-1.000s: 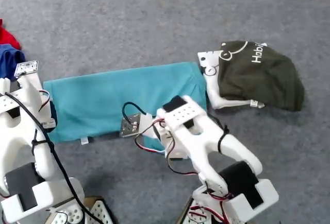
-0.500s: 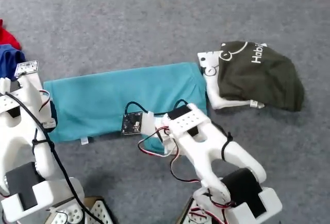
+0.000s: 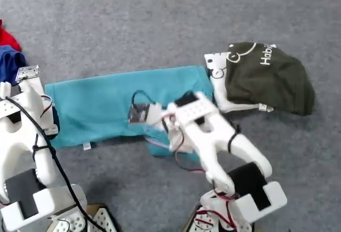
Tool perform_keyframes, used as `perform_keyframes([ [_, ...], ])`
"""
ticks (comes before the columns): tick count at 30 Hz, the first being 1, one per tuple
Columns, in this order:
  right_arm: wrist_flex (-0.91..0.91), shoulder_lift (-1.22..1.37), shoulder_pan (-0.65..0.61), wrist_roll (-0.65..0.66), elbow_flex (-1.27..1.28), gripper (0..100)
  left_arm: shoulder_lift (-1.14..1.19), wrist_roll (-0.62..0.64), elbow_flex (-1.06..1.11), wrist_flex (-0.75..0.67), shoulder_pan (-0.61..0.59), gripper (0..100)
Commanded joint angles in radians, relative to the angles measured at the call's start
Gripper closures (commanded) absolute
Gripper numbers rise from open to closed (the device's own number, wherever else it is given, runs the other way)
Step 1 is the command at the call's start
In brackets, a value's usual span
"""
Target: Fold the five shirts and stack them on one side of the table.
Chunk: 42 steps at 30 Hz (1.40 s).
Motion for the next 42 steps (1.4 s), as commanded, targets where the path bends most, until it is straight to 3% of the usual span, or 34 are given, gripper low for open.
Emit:
perform_keyframes([
  [1,0.087,0.045,0.04,-0.003,-0.225,98.5,-0.038,0.0,-0.015,-0.005,-0.008,97],
  [12,0.259,0.455,0.035,0.091,-0.825,98.5,-0.04,0.0,-0.047,-0.008,-0.002,97],
  [16,0.331,0.602,0.035,0.183,-1.009,98.4,-0.04,-0.002,-0.067,-0.005,-0.001,97],
  [23,0.416,0.791,0.034,0.192,-1.297,97.6,-0.04,0.0,-0.068,-0.009,-0.001,97],
  [25,0.422,0.825,0.031,0.187,-1.362,93.1,-0.04,0.0,-0.068,-0.011,-0.001,97],
  [31,0.453,0.851,0.031,0.104,-1.498,73.3,-0.04,-0.002,-0.068,-0.005,-0.001,97],
  [36,0.572,0.851,0.034,-0.02,-1.695,77.0,-0.04,-0.003,-0.065,-0.003,-0.001,97],
  [38,0.575,0.837,0.055,-0.12,-1.751,84.9,-0.04,-0.005,-0.064,-0.003,-0.001,97],
  [40,0.575,0.791,0.066,-0.193,-1.728,99.5,-0.04,-0.005,-0.061,-0.003,-0.002,97],
  [42,0.577,0.716,0.072,-0.229,-1.62,95.5,-0.04,-0.005,-0.061,-0.003,-0.005,97],
])
